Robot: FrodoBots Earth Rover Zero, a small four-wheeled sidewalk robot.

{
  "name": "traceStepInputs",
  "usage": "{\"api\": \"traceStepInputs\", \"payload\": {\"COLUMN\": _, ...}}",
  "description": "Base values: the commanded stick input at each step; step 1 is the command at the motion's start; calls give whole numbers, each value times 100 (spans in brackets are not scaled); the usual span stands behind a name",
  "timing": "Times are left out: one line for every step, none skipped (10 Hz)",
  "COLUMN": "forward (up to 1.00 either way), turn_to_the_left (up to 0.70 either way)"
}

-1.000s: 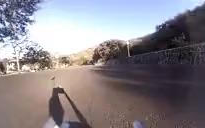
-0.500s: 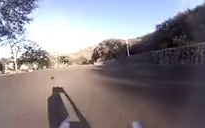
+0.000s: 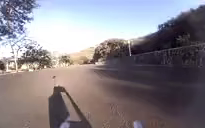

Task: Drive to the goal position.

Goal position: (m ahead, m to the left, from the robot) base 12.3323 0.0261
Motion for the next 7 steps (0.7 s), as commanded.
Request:
{"api": "traceStepInputs", "payload": {"forward": 50, "turn_to_the_left": 0}}
{"api": "traceStepInputs", "payload": {"forward": 50, "turn_to_the_left": 0}}
{"api": "traceStepInputs", "payload": {"forward": 50, "turn_to_the_left": 0}}
{"api": "traceStepInputs", "payload": {"forward": 50, "turn_to_the_left": 0}}
{"api": "traceStepInputs", "payload": {"forward": 50, "turn_to_the_left": 0}}
{"api": "traceStepInputs", "payload": {"forward": 50, "turn_to_the_left": 0}}
{"api": "traceStepInputs", "payload": {"forward": 50, "turn_to_the_left": 0}}
